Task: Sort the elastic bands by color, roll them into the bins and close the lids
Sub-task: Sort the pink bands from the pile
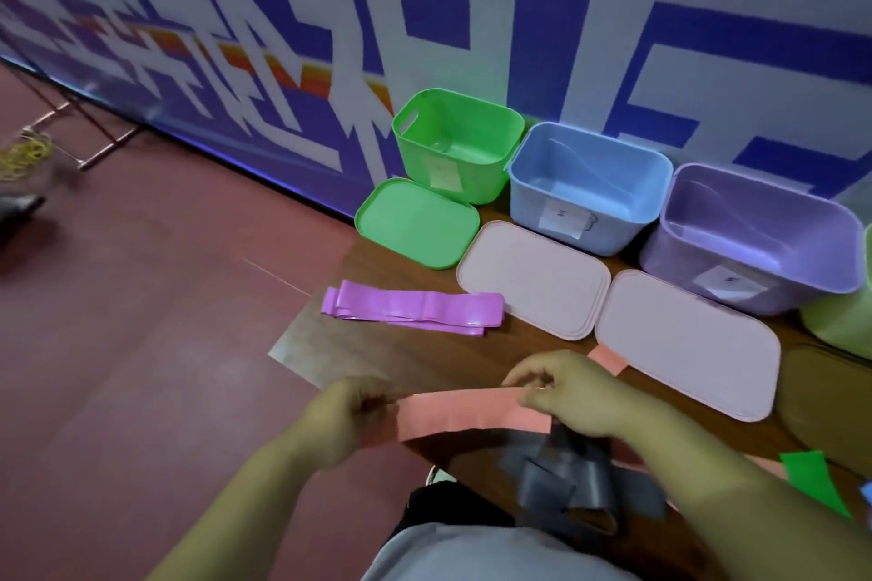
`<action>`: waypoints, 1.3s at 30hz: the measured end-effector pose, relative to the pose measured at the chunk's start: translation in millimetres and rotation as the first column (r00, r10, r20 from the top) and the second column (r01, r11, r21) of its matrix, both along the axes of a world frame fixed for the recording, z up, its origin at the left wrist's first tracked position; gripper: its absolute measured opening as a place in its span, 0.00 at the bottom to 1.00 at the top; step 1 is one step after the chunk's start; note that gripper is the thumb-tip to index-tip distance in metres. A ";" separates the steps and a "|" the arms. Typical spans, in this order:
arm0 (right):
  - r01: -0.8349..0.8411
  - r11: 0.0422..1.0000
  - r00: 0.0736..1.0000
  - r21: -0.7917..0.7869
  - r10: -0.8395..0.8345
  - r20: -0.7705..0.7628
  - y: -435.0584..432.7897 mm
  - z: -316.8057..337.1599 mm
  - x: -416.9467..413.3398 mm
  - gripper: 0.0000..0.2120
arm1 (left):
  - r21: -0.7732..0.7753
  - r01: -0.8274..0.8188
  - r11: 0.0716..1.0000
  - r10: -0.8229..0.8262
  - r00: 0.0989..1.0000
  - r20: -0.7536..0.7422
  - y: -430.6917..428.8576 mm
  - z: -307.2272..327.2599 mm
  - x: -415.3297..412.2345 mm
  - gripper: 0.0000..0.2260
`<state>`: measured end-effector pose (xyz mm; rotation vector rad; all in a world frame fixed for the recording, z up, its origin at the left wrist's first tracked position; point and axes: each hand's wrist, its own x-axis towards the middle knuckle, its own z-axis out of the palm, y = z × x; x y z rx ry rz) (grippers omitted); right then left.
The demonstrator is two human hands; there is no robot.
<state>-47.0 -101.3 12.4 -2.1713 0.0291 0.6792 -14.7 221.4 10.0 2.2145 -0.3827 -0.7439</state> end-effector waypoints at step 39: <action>0.878 0.380 0.402 -0.290 -0.915 0.019 -59.0 -87.9 16.4 0.21 | 0.221 0.370 0.902 -0.412 0.891 0.189 -165.0 -83.8 103.1 0.22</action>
